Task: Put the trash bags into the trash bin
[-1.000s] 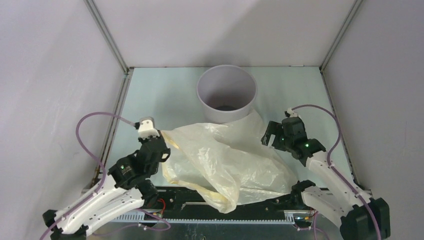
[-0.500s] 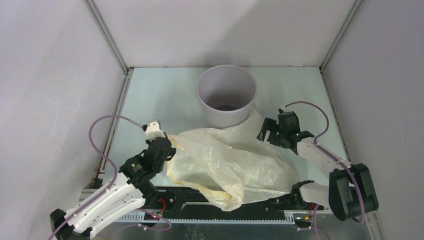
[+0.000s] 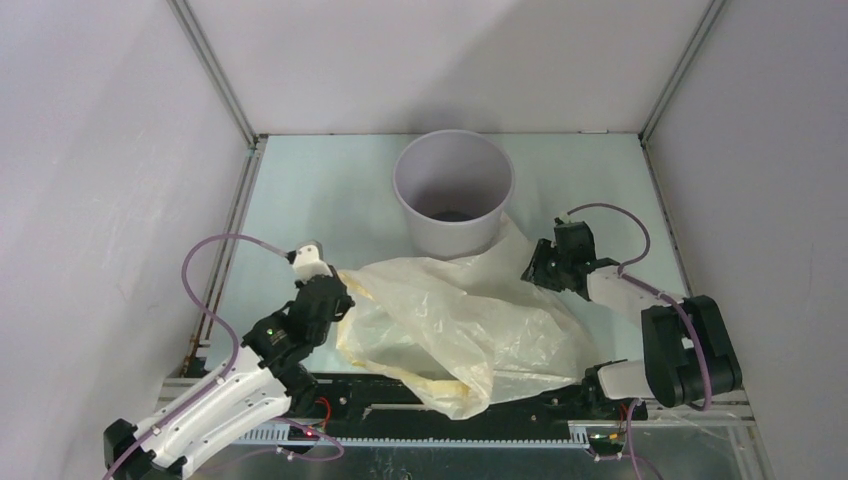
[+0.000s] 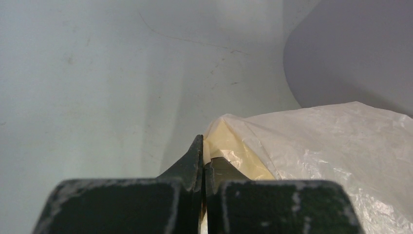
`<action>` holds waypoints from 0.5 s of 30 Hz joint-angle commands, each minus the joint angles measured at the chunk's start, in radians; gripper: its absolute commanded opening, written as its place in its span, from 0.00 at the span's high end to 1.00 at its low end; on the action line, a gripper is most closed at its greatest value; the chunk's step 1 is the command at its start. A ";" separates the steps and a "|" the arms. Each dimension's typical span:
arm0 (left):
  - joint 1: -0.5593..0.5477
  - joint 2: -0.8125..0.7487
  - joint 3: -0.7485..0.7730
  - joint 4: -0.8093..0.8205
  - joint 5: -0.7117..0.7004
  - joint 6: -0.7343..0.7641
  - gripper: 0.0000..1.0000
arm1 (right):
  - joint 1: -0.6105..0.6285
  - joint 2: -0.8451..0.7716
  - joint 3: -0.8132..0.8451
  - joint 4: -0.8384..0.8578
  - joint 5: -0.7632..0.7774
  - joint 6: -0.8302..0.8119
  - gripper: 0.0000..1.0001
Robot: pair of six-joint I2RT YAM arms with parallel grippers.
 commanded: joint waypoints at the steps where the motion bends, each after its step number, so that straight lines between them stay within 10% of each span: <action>1: 0.009 -0.034 -0.023 0.112 0.084 -0.019 1.00 | -0.004 -0.016 0.001 0.038 -0.002 0.017 0.79; 4: 0.009 -0.082 -0.024 0.143 0.145 0.006 1.00 | -0.001 -0.115 0.001 -0.001 0.004 0.018 1.00; 15: 0.009 -0.201 0.112 0.095 0.359 0.063 1.00 | -0.003 -0.602 0.086 -0.254 0.009 -0.011 1.00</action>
